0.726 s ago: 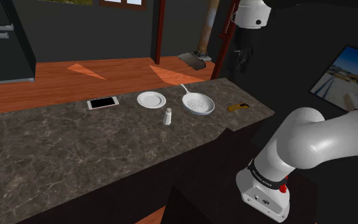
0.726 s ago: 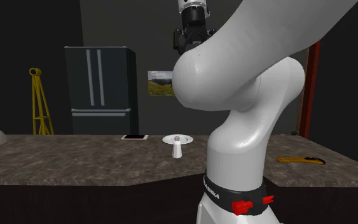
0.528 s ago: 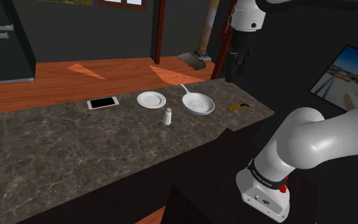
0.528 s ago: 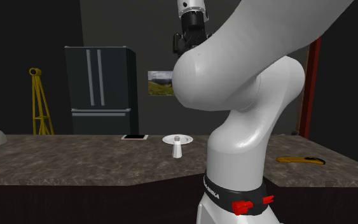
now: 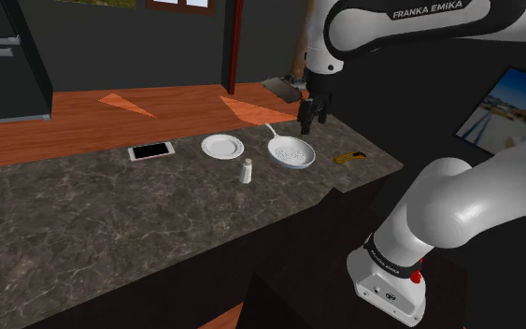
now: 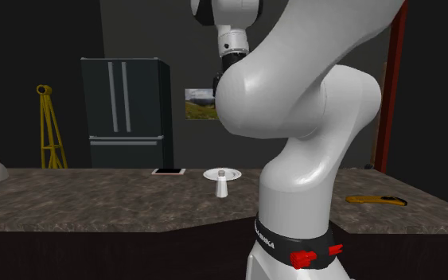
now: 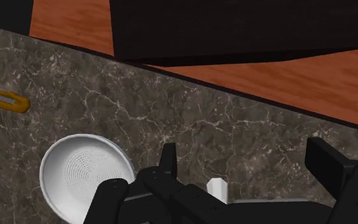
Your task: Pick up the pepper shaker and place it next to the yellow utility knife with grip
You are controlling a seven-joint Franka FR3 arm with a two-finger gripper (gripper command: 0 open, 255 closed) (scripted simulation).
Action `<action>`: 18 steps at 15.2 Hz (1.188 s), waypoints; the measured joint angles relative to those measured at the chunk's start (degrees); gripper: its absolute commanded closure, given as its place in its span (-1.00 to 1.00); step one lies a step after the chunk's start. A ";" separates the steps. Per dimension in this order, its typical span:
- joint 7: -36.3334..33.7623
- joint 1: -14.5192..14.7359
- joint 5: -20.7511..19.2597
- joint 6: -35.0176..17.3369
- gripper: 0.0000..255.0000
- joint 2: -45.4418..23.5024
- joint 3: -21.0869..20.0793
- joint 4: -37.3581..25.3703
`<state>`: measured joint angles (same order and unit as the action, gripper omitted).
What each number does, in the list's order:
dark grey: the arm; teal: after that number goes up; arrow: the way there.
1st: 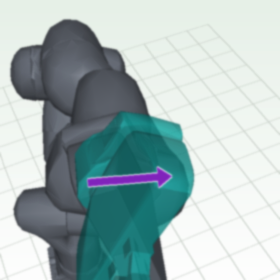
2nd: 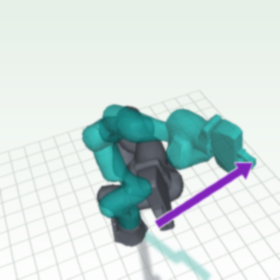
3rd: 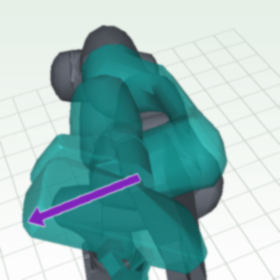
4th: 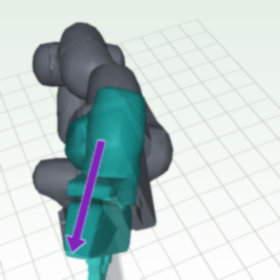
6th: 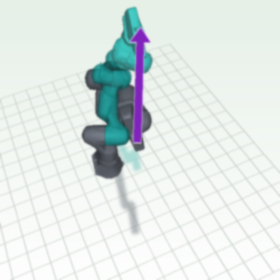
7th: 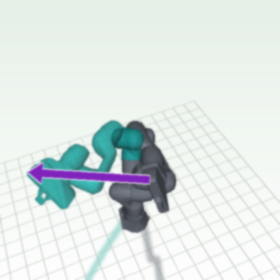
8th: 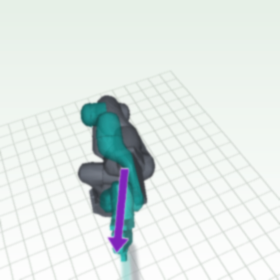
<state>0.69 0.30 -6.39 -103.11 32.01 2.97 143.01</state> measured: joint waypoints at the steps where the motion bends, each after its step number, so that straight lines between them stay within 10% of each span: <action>1: -0.01 0.09 -0.02 -2.12 -1.00 -1.74 0.08 0.28; 18: 2.49 0.73 0.71 -29.03 -1.00 -39.26 1.03 -12.56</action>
<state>3.18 1.03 -5.68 -132.14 -7.25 4.01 130.45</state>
